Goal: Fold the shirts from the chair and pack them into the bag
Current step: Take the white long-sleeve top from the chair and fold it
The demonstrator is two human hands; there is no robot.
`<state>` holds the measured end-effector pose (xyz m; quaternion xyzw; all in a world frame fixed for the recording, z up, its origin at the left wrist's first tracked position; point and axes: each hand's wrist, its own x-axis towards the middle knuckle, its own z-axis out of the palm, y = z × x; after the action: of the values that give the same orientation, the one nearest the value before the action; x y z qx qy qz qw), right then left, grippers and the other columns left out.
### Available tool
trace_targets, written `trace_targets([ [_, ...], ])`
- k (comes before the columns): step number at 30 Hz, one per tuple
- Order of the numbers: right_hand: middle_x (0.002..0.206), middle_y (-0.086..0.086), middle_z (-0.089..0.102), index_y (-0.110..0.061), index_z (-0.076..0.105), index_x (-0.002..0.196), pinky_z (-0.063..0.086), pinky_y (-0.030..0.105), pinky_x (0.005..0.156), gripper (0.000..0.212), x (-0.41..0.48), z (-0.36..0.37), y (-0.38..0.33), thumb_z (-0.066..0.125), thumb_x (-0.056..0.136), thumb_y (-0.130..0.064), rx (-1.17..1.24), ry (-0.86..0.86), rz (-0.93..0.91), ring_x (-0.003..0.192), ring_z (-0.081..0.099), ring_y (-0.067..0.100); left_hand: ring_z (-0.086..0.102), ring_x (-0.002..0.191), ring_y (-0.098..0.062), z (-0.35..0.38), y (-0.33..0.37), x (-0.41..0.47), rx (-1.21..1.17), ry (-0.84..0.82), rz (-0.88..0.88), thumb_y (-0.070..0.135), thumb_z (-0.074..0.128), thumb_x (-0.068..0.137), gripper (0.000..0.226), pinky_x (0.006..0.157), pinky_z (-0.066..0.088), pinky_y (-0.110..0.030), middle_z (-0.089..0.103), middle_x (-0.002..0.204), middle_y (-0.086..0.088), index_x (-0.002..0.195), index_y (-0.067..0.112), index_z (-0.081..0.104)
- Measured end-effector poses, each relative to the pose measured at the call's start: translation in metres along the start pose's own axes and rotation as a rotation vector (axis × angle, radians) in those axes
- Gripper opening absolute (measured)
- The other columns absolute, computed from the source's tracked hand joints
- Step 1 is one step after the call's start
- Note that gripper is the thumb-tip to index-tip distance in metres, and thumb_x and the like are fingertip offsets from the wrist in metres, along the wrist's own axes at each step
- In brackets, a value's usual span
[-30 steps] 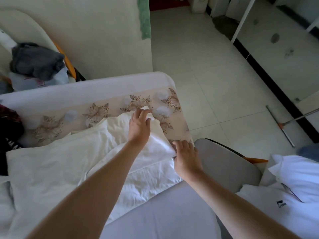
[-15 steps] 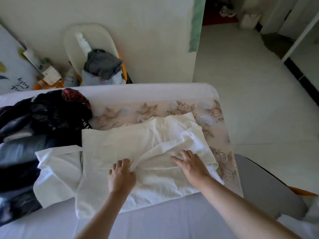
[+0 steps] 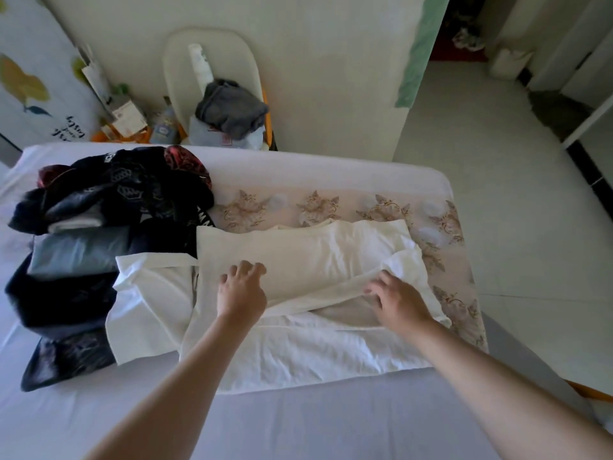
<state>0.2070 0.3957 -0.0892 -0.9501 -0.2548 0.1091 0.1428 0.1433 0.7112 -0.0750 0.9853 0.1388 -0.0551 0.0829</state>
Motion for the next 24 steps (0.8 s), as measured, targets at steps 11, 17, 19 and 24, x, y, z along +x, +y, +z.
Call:
trace_targets([
  [11, 0.120, 0.007, 0.053, -0.015, 0.054, 0.119, 0.039, 0.033, 0.065, 0.027, 0.061, -0.019, 0.031, 0.046, 0.096, -0.005, -0.212, -0.010, 0.202, 0.090, 0.063, 0.032, 0.063, 0.091, -0.026, 0.028, -0.009, -0.022, -0.292, 0.159, 0.248, 0.025, 0.040, 0.088, 0.031, 0.070, 0.054, -0.034, 0.066, 0.096, 0.000, 0.089, 0.013, 0.069],
  [17, 0.116, 0.027, 0.051, 0.003, 0.056, 0.114, 0.047, 0.045, 0.070, 0.025, 0.075, -0.023, 0.039, 0.051, 0.090, 0.006, 0.110, 0.351, 0.250, 0.089, 0.059, 0.044, 0.058, 0.099, -0.033, -0.005, 0.004, 0.029, -0.037, 0.189, 0.005, 0.009, 0.052, 0.093, 0.030, 0.077, 0.044, -0.041, 0.063, 0.110, -0.008, 0.121, 0.016, 0.054],
  [19, 0.125, 0.028, 0.046, 0.002, 0.052, 0.122, 0.050, 0.047, 0.071, 0.033, 0.070, -0.018, 0.033, 0.057, 0.089, 0.001, 0.128, 0.364, 0.265, 0.095, 0.059, 0.045, 0.051, 0.108, -0.032, -0.001, 0.000, 0.036, 0.021, 0.226, 0.006, -0.001, 0.059, 0.080, 0.050, 0.093, 0.041, -0.043, 0.057, 0.120, -0.008, 0.126, 0.016, 0.053],
  [24, 0.160, 0.016, 0.019, -0.015, 0.035, 0.148, 0.026, 0.054, 0.117, 0.077, 0.015, 0.016, 0.020, 0.062, 0.076, -0.016, -0.084, 0.004, -0.134, 0.148, 0.022, 0.033, 0.049, 0.125, -0.031, 0.034, -0.008, -0.012, -0.002, 0.035, 0.245, 0.009, 0.064, 0.065, 0.057, 0.105, 0.038, -0.047, 0.054, 0.134, -0.006, 0.120, 0.024, 0.063],
])
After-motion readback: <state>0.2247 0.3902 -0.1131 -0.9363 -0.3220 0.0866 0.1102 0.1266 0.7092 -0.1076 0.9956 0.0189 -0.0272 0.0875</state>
